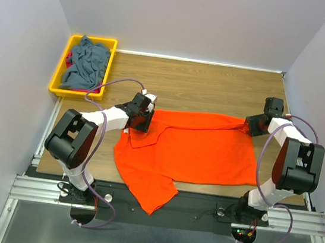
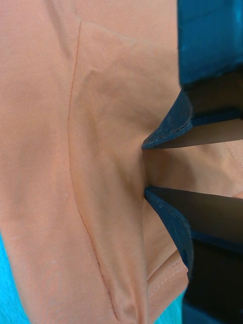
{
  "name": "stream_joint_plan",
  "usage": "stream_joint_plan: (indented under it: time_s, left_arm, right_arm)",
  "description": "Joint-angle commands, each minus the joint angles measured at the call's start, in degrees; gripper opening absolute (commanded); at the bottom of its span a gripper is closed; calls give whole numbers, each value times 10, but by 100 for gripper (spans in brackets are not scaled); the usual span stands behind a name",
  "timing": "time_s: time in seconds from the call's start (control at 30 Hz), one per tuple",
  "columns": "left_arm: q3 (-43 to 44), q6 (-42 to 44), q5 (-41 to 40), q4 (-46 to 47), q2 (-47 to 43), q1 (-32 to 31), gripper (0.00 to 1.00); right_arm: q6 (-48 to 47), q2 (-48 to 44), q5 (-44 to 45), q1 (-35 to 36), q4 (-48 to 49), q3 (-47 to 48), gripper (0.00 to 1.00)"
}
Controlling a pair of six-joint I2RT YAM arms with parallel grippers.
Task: Fold and stack the t-shirts
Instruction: Fold the tshirt
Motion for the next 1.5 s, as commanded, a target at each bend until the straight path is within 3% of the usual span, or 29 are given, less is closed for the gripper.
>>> stream_joint_plan:
  time_s: [0.0, 0.1, 0.2, 0.23, 0.37, 0.87, 1.1, 1.47]
  left_arm:
    - [13, 3, 13, -29, 10, 2, 46]
    - [12, 4, 13, -31, 9, 1, 45]
    - [12, 4, 12, -32, 10, 2, 40]
    - [13, 4, 12, -32, 11, 1, 40]
    - [13, 4, 12, -34, 13, 1, 40]
    - [13, -1, 13, -41, 25, 1, 37]
    - [10, -5, 11, -48, 25, 2, 36]
    - [-10, -16, 23, -49, -2, 14, 36]
  right_arm:
    - [12, 6, 27, -8, 1, 27, 45]
    - [5, 11, 33, -9, 1, 27, 38]
    - [-11, 17, 33, -10, 1, 35, 23]
    - [-15, 18, 32, -10, 1, 39, 23]
    - [-76, 32, 20, -10, 0, 84, 1]
    - [-277, 90, -79, 4, 1, 239, 1]
    - [-355, 91, -71, 24, 2, 265, 1]
    - [-383, 44, -87, 24, 8, 187, 1]
